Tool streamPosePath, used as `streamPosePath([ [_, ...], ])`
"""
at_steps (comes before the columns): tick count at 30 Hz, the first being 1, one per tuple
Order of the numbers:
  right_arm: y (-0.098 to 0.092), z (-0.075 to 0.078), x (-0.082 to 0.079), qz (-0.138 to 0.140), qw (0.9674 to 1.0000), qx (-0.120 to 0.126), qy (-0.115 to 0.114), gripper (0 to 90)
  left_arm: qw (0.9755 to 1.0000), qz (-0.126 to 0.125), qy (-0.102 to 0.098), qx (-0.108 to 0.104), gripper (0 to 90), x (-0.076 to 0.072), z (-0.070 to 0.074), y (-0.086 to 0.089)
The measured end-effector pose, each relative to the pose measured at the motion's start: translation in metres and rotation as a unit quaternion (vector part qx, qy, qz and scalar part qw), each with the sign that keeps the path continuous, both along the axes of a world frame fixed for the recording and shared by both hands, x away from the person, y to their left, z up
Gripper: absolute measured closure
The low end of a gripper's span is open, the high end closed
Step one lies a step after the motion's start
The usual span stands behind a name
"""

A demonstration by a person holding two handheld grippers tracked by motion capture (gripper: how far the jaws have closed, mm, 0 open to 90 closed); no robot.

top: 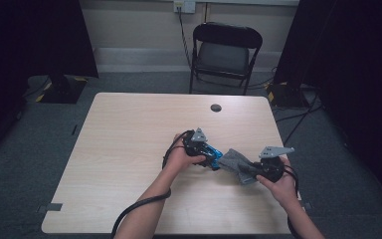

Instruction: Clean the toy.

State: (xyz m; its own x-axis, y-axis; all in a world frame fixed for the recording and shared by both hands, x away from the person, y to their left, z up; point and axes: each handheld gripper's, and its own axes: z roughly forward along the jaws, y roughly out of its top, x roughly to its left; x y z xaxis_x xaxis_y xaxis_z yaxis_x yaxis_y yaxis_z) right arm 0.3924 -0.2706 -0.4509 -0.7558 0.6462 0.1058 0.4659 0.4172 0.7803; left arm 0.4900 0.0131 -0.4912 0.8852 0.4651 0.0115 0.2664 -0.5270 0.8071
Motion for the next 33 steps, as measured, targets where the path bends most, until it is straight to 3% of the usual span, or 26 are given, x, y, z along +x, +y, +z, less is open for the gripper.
streamPosePath([
  [12, 0.015, 0.002, -0.027, 0.063, 0.9978, 0.016, 0.002, 76.6, 1.0, 0.003, 0.004, 0.003, 7.5, 0.001, 0.001, -0.001],
  [17, 0.031, -0.002, -0.036, 0.096, 0.9954, 0.006, 0.004, 76.6, 1.0, 0.003, 0.004, 0.002, 7.5, 0.0, 0.001, -0.001],
  [25, 0.058, -0.01, -0.037, 0.133, 0.9911, -0.007, 0.007, 76.6, 1.0, 0.003, 0.003, 0.003, 7.5, 0.0, 0.001, -0.001],
  [33, 0.073, -0.026, -0.031, 0.14, 0.9897, -0.025, 0.017, 76.5, 1.0, 0.002, 0.003, 0.0, 7.5, 0.0, 0.0, -0.001],
])
